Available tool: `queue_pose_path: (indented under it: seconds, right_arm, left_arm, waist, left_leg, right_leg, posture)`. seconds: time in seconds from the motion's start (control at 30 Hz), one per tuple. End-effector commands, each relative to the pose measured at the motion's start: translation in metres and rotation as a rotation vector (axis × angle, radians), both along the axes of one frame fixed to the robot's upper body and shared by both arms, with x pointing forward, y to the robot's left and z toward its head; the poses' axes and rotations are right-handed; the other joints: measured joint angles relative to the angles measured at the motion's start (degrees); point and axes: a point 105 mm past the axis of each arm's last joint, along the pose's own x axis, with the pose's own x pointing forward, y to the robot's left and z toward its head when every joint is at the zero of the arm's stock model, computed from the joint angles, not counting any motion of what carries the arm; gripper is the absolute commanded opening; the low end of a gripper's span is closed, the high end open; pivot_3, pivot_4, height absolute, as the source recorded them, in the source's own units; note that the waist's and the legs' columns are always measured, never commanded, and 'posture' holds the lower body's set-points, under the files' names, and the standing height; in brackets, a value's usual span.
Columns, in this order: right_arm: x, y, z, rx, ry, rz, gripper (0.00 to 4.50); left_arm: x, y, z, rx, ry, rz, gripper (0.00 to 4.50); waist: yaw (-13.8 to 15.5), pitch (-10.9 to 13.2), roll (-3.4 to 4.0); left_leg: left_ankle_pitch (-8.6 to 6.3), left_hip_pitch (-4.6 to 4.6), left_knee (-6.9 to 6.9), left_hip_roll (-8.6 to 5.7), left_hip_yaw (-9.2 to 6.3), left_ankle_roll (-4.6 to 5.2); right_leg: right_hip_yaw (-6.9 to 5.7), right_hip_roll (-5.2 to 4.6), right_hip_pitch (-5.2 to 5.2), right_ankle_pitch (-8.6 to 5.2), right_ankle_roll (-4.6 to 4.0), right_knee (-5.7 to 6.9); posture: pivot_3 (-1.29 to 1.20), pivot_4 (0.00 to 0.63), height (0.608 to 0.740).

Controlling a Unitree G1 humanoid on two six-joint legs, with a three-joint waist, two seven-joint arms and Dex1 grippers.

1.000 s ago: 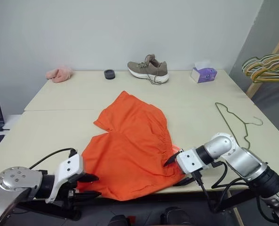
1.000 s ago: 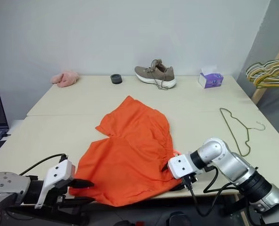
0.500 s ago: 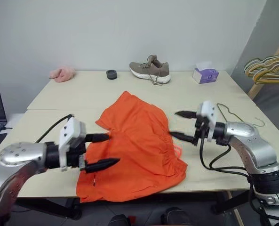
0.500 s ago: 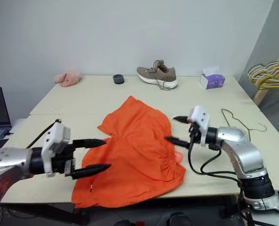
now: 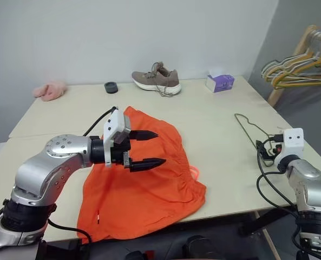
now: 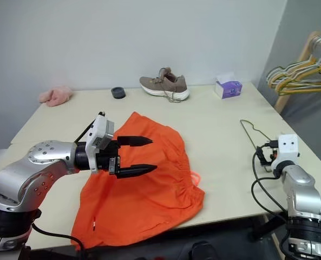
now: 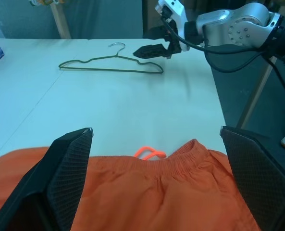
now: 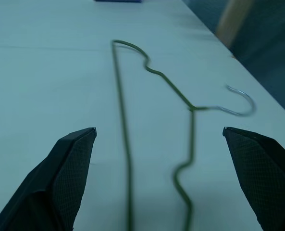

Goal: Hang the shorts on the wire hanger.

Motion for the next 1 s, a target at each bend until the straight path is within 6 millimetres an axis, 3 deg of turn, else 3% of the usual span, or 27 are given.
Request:
queue_pose_path:
  seconds: [0.03, 0.3, 0.57, 0.67, 1.0]
  right_arm:
    - [0.007, -0.009, 0.002, -0.029, 0.015, -0.011, 4.5]
    - [0.02, -0.012, -0.013, -0.015, 0.089, 0.015, 4.5]
    - [0.024, -0.011, -0.044, 0.111, 0.346, 0.061, 4.5]
    - [0.021, -0.014, -0.057, 0.082, 0.431, 0.081, 3.94]
    - [0.011, -0.016, -0.082, 0.066, 0.554, 0.088, 0.52]
  left_arm:
    - [0.002, -0.004, 0.007, 0.004, -0.048, -0.035, 4.49]
    - [0.002, -0.003, 0.005, 0.01, -0.056, -0.036, 4.49]
    - [0.001, -0.003, 0.005, 0.019, -0.067, -0.03, 4.49]
    - [0.002, -0.003, 0.005, 0.021, -0.07, -0.029, 4.5]
    - [0.0, -0.003, 0.003, 0.025, -0.072, -0.018, 4.5]
  waist:
    - [-0.65, 0.0, 0.01]
    - [-1.55, 0.0, 0.01]
    - [-1.46, -0.03, -0.04]
    - [-1.47, -0.12, -0.19]
    - [-0.95, -0.82, -1.11]
  left_leg:
    - [0.0, 0.02, 0.0, 0.0, 0.01, 0.0]
    - [0.0, 0.01, 0.01, 0.01, -0.01, 0.0]
    - [0.0, 0.05, 0.03, 0.0, -0.03, 0.0]
    - [0.0, 0.2, 0.05, 0.0, -0.08, 0.0]
    - [-0.03, 0.7, 0.04, 0.11, -0.26, 0.06]
  right_leg:
    - [0.02, 0.01, 0.0, 0.0, 0.0, 0.01]
    - [0.01, 0.02, 0.01, 0.0, 0.01, 0.01]
    - [0.0, 0.01, 0.1, 0.01, 0.04, -0.03]
    - [-0.05, 0.02, 0.3, 0.02, 0.04, -0.08]
    - [-0.03, -0.03, 1.34, 0.29, 0.2, -0.99]
  posture:
    - [-0.25, 0.0, 0.74]
    - [-0.24, 0.0, 0.74]
    - [-0.23, 0.0, 0.74]
    - [-0.22, 0.0, 0.74]
    - [-0.21, 0.0, 0.74]
